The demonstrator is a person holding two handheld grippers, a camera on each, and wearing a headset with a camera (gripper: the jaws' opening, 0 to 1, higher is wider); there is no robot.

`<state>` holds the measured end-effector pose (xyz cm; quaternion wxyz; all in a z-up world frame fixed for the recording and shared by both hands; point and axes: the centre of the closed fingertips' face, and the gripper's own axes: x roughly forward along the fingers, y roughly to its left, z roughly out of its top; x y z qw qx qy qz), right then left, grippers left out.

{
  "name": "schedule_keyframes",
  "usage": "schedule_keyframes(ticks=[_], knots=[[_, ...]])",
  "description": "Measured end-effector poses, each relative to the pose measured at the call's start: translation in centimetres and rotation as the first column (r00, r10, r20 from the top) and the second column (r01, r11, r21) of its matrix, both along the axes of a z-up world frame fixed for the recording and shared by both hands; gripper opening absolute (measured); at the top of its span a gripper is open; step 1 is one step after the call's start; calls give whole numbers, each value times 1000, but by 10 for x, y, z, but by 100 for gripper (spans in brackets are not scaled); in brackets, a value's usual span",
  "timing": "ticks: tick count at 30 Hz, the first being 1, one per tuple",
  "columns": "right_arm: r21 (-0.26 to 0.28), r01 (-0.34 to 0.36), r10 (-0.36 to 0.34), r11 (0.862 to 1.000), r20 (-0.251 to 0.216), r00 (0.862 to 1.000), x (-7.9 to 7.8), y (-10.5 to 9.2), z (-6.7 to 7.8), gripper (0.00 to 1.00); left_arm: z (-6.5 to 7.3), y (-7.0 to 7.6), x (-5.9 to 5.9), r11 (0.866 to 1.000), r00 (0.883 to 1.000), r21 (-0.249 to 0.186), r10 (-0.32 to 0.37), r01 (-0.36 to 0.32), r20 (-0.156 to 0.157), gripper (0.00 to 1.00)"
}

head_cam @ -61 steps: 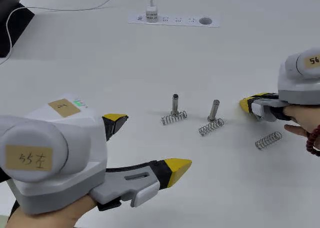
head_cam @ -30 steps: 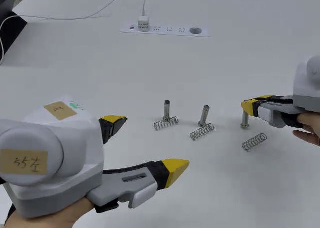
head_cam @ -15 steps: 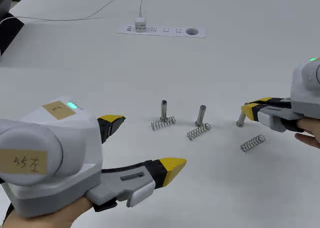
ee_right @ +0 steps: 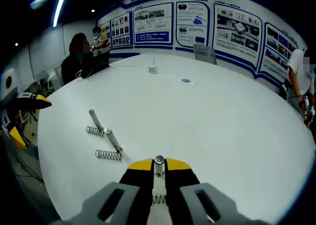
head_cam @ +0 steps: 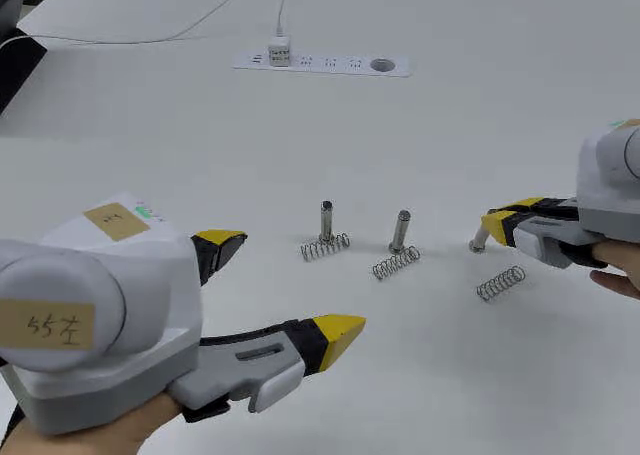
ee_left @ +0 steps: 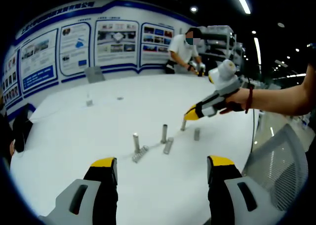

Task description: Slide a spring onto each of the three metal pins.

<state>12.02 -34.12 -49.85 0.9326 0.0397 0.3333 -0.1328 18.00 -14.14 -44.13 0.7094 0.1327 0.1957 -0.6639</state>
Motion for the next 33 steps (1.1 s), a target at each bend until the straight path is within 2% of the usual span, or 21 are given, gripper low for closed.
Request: schedule_keyframes(ticks=[3, 5, 7, 13, 15, 18, 21, 25, 29, 33], knots=[[2, -3, 3, 1000, -1, 1000, -1, 1, -1, 10, -1, 1, 2, 1000, 1000, 8, 4, -4, 9, 76], [6, -4, 3, 1000, 4, 1000, -2, 3, 0, 13, -2, 1, 3, 1000, 1000, 12, 3, -3, 17, 76], [13, -3, 2, 1000, 23, 1000, -2, 5, 2, 20, -3, 1, 5, 1000, 1000, 16, 0, 0, 23, 76], [-15, -66, 67, 998, 69, 995, 1, 14, 10, 25, -6, -1, 14, 1000, 999, 22, 2, -3, 37, 73], [-7, -78, 79, 997, 91, 993, 2, 17, 13, 28, -8, -2, 17, 1000, 999, 27, 0, -1, 46, 71], [-7, -86, 86, 996, 123, 989, 2, 20, 17, 33, -10, -4, 22, 999, 998, 38, -11, 8, 69, 70], [-7, -83, 83, 996, 141, 986, 2, 20, 20, 37, -13, -6, 25, 999, 997, 44, -19, 15, 76, 67], [5, -68, 66, 998, 179, 982, 0, 17, 25, 44, -18, -11, 29, 998, 996, 52, -36, 31, 84, 64], [35, -77, 67, 996, 232, 970, -1, 22, 33, 49, -25, -19, 34, 997, 994, 63, -58, 52, 94, 60], [35, -91, 80, 995, 246, 966, -3, 25, 37, 53, -31, -26, 37, 995, 992, 70, -81, 75, 93, 56]])
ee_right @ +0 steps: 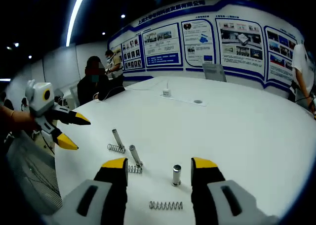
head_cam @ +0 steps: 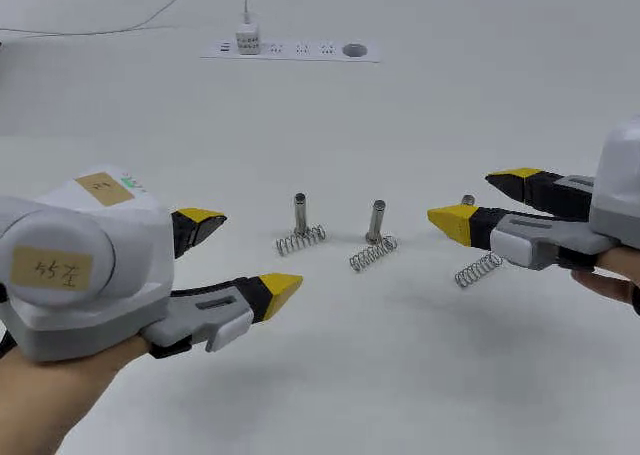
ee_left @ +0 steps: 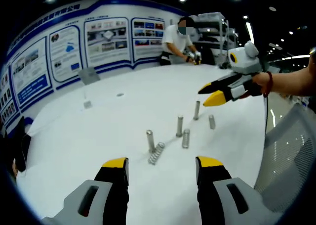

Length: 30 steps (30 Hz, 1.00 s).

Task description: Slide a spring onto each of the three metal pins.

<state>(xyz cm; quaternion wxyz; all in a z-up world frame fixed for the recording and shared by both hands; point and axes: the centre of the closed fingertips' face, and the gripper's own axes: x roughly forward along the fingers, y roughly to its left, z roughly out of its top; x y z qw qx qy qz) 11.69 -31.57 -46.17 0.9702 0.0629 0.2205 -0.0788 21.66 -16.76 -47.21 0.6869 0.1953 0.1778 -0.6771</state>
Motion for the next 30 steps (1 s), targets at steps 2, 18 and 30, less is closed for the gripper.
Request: schedule_keyframes(ticks=[2, 18, 30], knots=[[9, -3, 3, 1000, 11, 1000, -1, 2, 2, 54, -4, -4, 1, 1000, 1000, 6, -11, 11, -2, 54], [35, -48, 46, 998, 38, 998, -8, 17, 8, 66, -38, -29, 15, 993, 995, 61, -99, 97, 17, 37], [46, -78, 78, 996, 11, 997, -13, 26, 5, 73, -61, -40, 13, 970, 975, 125, -215, 208, 47, 27]])
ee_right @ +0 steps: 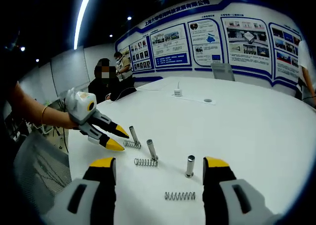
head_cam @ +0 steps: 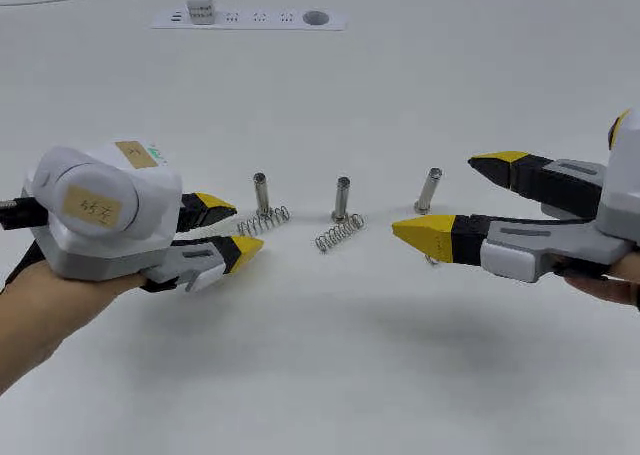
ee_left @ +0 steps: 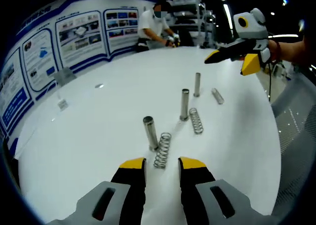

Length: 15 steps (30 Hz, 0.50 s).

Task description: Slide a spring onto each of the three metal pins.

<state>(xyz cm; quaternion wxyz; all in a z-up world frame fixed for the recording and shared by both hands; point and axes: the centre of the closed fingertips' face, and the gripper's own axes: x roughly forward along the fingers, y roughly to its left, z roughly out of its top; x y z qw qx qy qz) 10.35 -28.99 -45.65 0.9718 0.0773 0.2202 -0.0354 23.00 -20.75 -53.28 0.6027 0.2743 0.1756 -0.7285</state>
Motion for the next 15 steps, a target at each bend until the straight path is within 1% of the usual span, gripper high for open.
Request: schedule_keyframes(ticks=[3, 5, 6, 7, 8, 9, 12, 13, 15], knots=[[-9, -7, 7, 1000, -8, 1000, -1, 1, 0, 74, -1, -1, -1, 1000, 1000, 0, -18, 18, 4, 24], [-4, -10, 10, 1000, -6, 1000, -2, 3, 0, 74, -4, -3, -1, 1000, 999, 6, -31, 30, 13, 23], [-4, -10, 10, 1000, -4, 1000, -2, 4, 1, 75, -5, -3, 0, 999, 999, 13, -36, 36, 24, 22], [-4, -9, 9, 1000, -4, 1000, -2, 4, 1, 75, -3, -4, -1, 999, 999, 0, -36, 36, 11, 21], [-4, -8, 8, 1000, -5, 1000, -2, 4, 1, 75, -3, -4, -1, 999, 999, 7, -34, 34, 15, 21], [-7, -8, 8, 1000, -8, 1000, -3, 4, 1, 75, -3, -4, -1, 1000, 999, 9, -30, 30, 11, 21], [-10, -8, 8, 1000, -12, 1000, -3, 4, 0, 75, -3, -5, -2, 999, 999, 12, -40, 40, 14, 19], [-9, -7, 7, 1000, -12, 1000, -3, 4, 0, 75, -3, -5, -2, 999, 999, 15, -43, 43, 17, 16], [-7, -5, 5, 1000, -13, 1000, -4, 4, 0, 75, -3, -5, -1, 998, 998, 23, -54, 54, 36, 13]])
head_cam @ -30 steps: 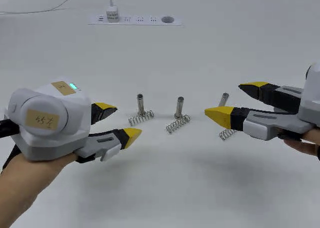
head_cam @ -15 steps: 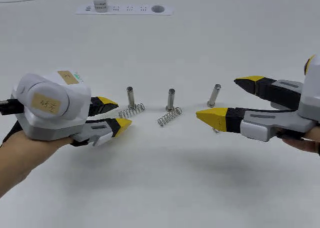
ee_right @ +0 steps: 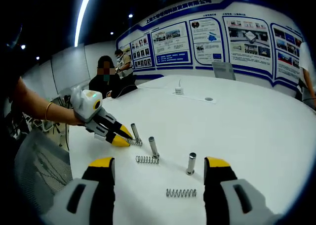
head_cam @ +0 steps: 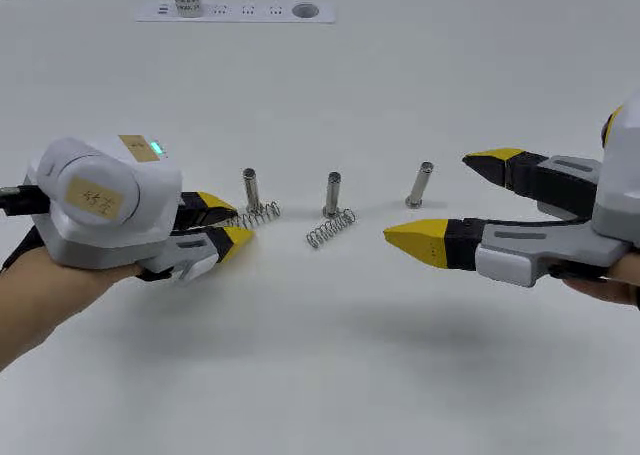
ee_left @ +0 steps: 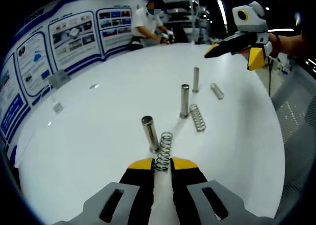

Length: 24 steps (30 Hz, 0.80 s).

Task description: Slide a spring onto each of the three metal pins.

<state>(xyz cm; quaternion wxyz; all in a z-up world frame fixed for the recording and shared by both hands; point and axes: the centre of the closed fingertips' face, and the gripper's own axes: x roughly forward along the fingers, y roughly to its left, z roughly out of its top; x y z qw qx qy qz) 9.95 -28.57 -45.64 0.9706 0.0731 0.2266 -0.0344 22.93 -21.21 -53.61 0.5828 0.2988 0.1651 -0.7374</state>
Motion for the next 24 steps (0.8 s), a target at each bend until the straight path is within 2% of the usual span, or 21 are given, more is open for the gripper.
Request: schedule_keyframes(ticks=[9, 16, 20, 24], knots=[[3, 18, -18, 1000, -14, 1000, -4, -3, -3, 75, -1, 2, -2, 1000, 1000, 22, -20, 20, 0, 10], [-5, 22, -22, 1000, -16, 1000, -4, -2, -1, 75, -1, 11, -6, 999, 999, 32, -29, 28, 20, 10], [-1, 21, -21, 1000, -7, 1000, -2, 0, 3, 74, 5, 17, -11, 999, 999, 13, -36, 35, 20, 9], [-1, 1, -1, 1000, 0, 1000, 2, 6, 8, 74, 18, 20, -16, 1000, 1000, -24, -10, 10, -3, 10]])
